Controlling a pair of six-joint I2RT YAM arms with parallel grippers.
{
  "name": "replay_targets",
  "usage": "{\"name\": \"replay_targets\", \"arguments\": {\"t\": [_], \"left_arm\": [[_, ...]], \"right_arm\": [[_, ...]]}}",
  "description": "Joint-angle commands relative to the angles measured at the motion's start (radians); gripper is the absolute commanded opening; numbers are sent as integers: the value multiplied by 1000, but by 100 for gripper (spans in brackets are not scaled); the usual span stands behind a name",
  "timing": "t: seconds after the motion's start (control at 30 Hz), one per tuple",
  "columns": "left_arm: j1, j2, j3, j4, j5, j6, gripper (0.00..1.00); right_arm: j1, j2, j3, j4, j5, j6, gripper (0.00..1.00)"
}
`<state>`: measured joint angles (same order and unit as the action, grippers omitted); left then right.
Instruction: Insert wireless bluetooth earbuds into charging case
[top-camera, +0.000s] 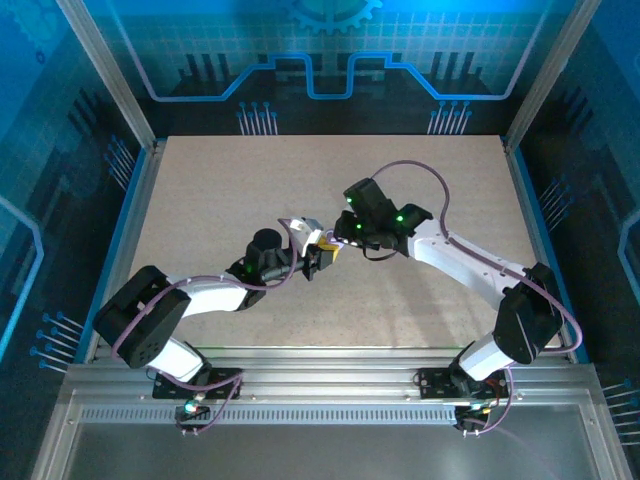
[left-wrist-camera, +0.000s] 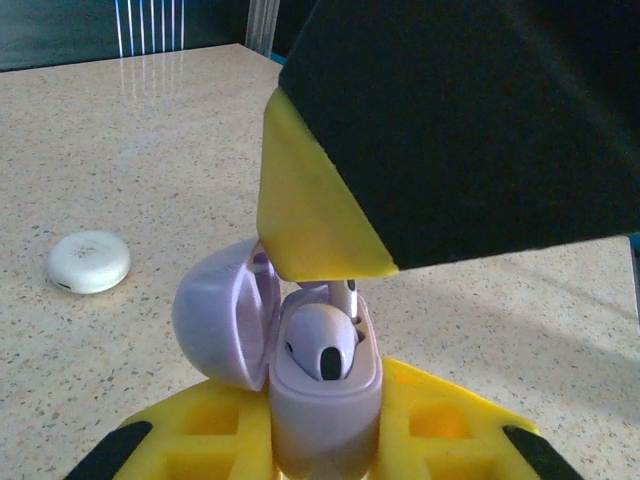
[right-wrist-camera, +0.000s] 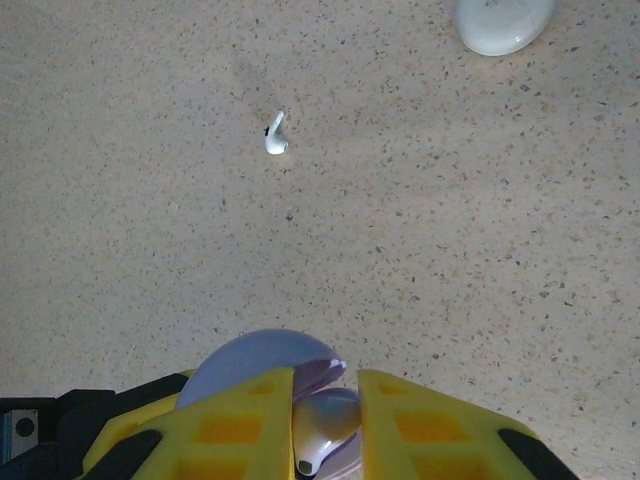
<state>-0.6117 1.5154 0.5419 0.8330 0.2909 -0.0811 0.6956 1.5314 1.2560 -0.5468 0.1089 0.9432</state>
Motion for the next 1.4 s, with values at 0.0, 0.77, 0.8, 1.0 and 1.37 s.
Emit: {"name": "replay_targets", "arguments": {"t": [0.0, 0.77, 0.8, 1.0, 1.37], "left_arm": [[-4, -31, 32, 53, -22, -7, 13], [-4, -121, 42, -15, 74, -14, 13], [-4, -130, 45, -26, 89, -13, 14], [-4, -206, 65, -102, 180, 8, 14], [-4, -320, 141, -315, 275, 114, 14]], "right_arm": [[21, -19, -23, -12, 11, 9, 22], [14, -342, -183, 177, 125, -264, 48], [5, -362, -200, 197, 110, -300, 48], [-74, -477, -296, 312, -46, -556, 48], [-257, -599, -397, 403, -599, -937, 53]]}}
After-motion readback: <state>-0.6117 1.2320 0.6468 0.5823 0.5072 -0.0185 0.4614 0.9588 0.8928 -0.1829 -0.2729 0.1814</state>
